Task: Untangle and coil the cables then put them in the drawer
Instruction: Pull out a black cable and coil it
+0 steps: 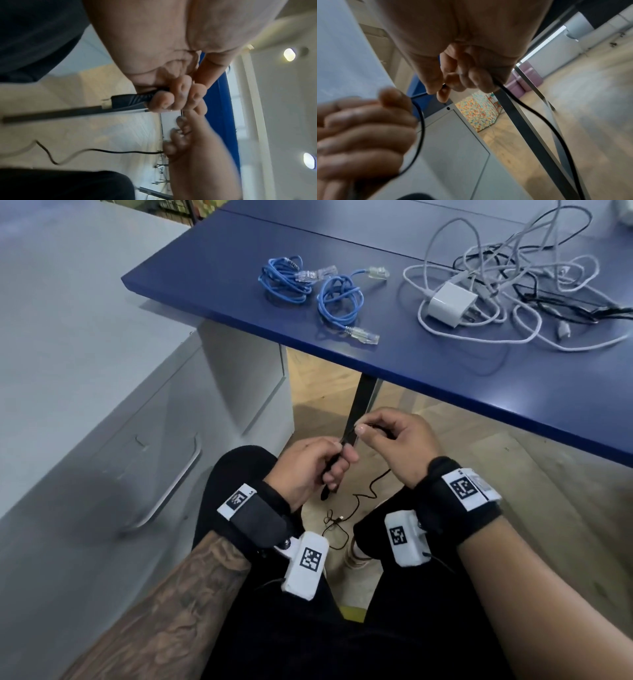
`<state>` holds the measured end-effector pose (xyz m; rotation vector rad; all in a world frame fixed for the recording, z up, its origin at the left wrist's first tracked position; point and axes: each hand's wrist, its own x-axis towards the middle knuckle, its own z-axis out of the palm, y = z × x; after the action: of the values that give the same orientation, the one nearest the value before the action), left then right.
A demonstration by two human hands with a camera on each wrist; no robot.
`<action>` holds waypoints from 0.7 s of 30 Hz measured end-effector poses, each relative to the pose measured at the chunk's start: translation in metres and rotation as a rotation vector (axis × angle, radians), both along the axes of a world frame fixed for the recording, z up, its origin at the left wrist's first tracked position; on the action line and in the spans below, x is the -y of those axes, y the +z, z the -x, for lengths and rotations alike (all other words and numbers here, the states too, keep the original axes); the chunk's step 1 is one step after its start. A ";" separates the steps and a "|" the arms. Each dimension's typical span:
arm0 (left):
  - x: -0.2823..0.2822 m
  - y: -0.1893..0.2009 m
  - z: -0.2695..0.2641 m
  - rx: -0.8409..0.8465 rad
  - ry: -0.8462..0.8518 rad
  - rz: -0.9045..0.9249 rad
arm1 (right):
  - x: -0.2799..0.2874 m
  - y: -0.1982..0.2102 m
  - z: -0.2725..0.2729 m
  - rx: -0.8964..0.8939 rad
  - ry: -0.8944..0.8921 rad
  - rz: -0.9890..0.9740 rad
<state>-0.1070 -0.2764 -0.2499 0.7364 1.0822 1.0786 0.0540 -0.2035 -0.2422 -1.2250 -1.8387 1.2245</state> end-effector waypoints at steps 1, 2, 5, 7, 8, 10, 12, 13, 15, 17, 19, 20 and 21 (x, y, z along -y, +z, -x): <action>0.000 0.004 0.001 0.080 0.006 0.016 | 0.000 -0.008 0.001 0.006 -0.014 0.033; 0.001 0.007 0.003 0.170 0.016 0.028 | 0.002 -0.017 0.003 0.027 -0.017 0.070; -0.002 0.011 0.011 0.418 0.100 0.040 | 0.017 -0.037 0.014 0.125 0.051 0.159; -0.005 0.010 0.017 0.528 0.162 0.038 | 0.031 -0.044 0.021 0.115 0.150 0.209; -0.006 0.008 0.019 0.556 0.189 0.032 | 0.036 -0.046 0.023 0.102 0.189 0.242; -0.008 0.004 0.022 0.573 0.243 0.021 | 0.043 -0.046 0.025 0.129 0.248 0.293; -0.009 0.002 0.023 0.586 0.303 0.005 | 0.048 -0.040 0.025 0.208 0.306 0.294; -0.010 0.001 0.025 0.597 0.334 -0.002 | 0.050 -0.037 0.024 0.243 0.335 0.291; -0.013 0.000 0.030 0.592 0.382 -0.021 | 0.055 -0.026 0.023 0.262 0.366 0.272; -0.015 -0.003 0.035 0.507 0.401 -0.044 | 0.060 -0.011 0.021 0.211 0.336 0.226; -0.015 -0.007 0.038 0.369 0.379 -0.077 | 0.062 0.005 0.020 0.143 0.278 0.168; -0.015 -0.008 0.037 0.300 0.353 -0.095 | 0.062 0.013 0.020 0.112 0.263 0.145; -0.014 -0.010 0.035 0.229 0.319 -0.114 | 0.061 0.021 0.019 0.084 0.257 0.129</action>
<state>-0.1419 -0.2624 -0.2595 0.5221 0.9655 1.4692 0.0345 -0.2648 -0.2216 -1.1485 -2.0562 1.4702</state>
